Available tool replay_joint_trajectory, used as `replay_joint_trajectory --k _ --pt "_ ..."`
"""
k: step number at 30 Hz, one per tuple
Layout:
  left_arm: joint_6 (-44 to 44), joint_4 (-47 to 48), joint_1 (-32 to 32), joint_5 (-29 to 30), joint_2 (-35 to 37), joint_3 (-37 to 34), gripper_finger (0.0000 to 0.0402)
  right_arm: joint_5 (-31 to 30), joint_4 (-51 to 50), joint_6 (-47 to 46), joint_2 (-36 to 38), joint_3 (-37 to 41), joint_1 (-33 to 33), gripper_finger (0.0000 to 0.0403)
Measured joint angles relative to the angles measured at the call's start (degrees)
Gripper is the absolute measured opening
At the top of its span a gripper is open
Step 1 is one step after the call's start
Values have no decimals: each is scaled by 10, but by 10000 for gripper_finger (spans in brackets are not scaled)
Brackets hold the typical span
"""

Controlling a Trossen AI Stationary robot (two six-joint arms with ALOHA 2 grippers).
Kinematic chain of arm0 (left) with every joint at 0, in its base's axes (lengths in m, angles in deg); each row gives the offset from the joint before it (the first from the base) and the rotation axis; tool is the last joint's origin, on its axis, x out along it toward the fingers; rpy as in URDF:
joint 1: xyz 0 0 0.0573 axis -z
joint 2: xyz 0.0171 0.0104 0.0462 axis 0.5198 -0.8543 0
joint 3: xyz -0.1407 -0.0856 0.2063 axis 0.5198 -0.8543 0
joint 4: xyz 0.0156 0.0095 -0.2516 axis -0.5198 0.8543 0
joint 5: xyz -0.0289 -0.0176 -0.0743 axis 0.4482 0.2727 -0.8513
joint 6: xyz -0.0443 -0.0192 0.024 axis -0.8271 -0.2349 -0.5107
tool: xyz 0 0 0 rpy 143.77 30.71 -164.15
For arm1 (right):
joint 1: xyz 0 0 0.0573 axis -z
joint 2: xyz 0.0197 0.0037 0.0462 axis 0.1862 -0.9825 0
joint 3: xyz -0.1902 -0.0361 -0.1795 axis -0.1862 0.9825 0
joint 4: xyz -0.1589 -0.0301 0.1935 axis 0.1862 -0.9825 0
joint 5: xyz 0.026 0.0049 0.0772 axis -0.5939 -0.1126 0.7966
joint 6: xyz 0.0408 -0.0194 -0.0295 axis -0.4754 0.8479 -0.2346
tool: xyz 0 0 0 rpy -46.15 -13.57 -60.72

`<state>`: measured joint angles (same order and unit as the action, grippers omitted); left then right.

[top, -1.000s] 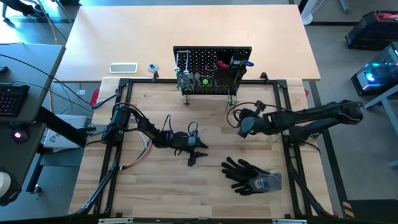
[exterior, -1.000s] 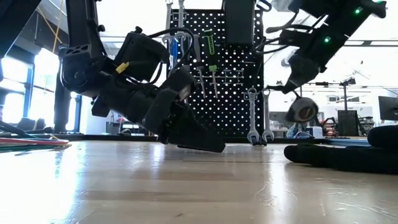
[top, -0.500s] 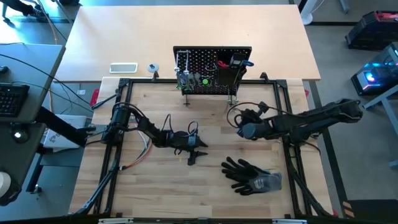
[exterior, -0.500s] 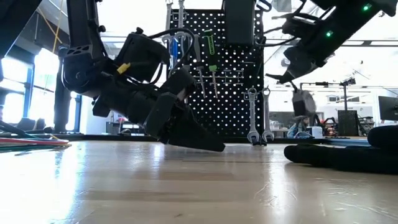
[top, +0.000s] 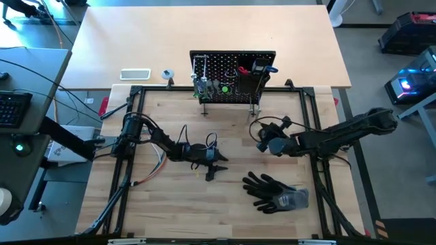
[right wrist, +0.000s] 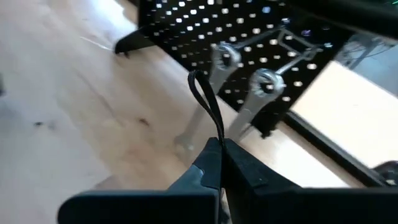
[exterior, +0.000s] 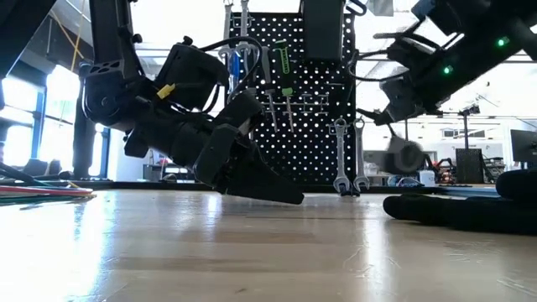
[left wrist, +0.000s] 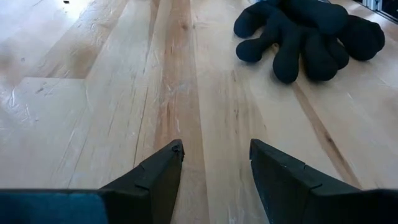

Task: Hang tools onto peg board
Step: Hang the gray tape measure on the peg board

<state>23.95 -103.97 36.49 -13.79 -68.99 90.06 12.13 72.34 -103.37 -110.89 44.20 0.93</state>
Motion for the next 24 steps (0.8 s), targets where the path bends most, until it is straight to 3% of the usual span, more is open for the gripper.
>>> replay_joint_trajectory --k 9,17,24 --pt "10 0 0 0 0 0 182 -61 15 -18 0 33 1 0" --pt "15 0 0 0 0 0 182 -99 45 41 0 34 5 0" --pt "15 -1 0 0 0 0 182 -46 60 48 0 34 42 0"
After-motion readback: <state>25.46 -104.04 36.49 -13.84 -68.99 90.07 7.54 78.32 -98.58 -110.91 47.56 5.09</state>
